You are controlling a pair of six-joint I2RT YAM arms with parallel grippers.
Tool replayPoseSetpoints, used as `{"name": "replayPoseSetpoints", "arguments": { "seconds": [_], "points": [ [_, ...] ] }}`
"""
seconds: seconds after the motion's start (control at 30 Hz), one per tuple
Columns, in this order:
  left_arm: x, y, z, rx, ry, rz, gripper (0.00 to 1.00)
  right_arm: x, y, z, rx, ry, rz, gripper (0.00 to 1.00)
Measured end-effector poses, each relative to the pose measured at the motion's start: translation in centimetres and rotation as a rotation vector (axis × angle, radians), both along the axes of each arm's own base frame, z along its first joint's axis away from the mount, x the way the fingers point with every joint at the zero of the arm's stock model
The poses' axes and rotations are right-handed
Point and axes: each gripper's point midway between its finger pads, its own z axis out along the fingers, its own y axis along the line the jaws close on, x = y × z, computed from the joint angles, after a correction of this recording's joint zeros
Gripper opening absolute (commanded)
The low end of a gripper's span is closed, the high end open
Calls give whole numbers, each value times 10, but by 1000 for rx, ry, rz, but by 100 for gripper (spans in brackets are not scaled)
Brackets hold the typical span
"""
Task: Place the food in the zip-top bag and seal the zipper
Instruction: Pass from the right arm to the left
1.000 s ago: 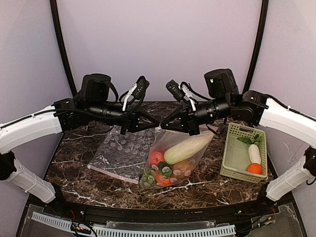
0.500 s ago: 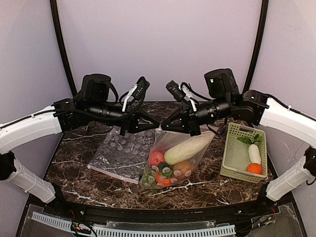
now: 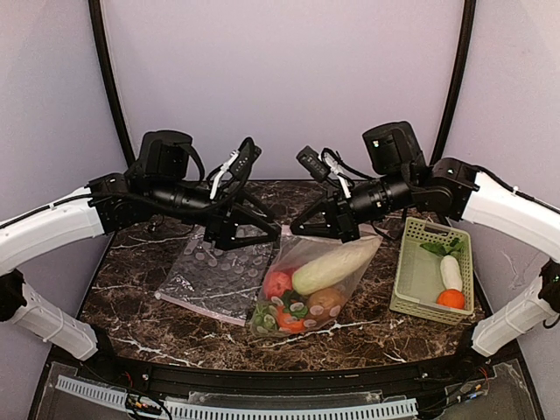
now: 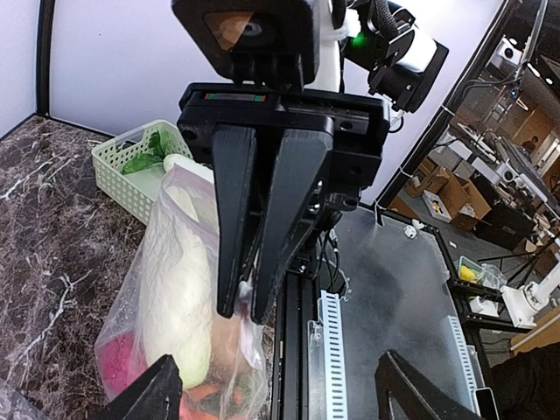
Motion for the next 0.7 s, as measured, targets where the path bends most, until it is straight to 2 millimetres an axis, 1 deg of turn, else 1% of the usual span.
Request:
{"name": "replayPoseSetpoints", "arguments": {
  "seconds": [0.07, 0.13, 0.2, 0.27, 0.3, 0.33, 0.37, 0.4, 0.43, 0.47, 0.5, 0.53, 0.6, 0.63, 0.7],
  "points": [
    [-1, -3, -4, 8, 7, -8, 78, -1, 1, 0, 1, 4, 2, 0],
    [-3, -8, -11, 23, 18, -18, 76, -3, 2, 2, 4, 5, 6, 0],
    [-4, -12, -19, 40, 32, -27, 68, -4, 2, 4, 9, 7, 8, 0],
    [-4, -16, -26, 57, 45, -33, 52, -4, 3, 7, 15, 7, 8, 0],
    [-4, -17, -29, 63, 52, -35, 47, -5, 3, 8, 17, 7, 8, 0],
    [-5, -19, -30, 67, 60, -36, 38, -5, 4, 8, 18, 7, 10, 0],
    [-5, -20, -31, 69, 56, -40, 33, -6, 4, 9, 18, 8, 11, 0],
    [-5, -21, -31, 69, 62, -42, 21, -6, 4, 9, 19, 9, 11, 3],
    [-5, -21, -31, 68, 60, -42, 15, -6, 5, 9, 19, 9, 12, 9],
    [-6, -22, -31, 66, 62, -42, 5, -6, 5, 9, 18, 10, 12, 15],
    [-5, -22, -29, 61, 57, -41, 3, -6, 5, 8, 17, 11, 11, 26],
    [-4, -22, -28, 55, 52, -37, 1, -6, 5, 8, 17, 12, 7, 38],
    [-2, -22, -25, 49, 38, -20, 1, -3, 5, 10, 16, 9, -8, 61],
    [-1, -21, -25, 48, 32, -12, 1, -1, 5, 11, 16, 0, -21, 69],
    [1, -18, -25, 50, 22, 7, 1, 6, 1, 13, 9, -18, -71, 79]
  ]
}}
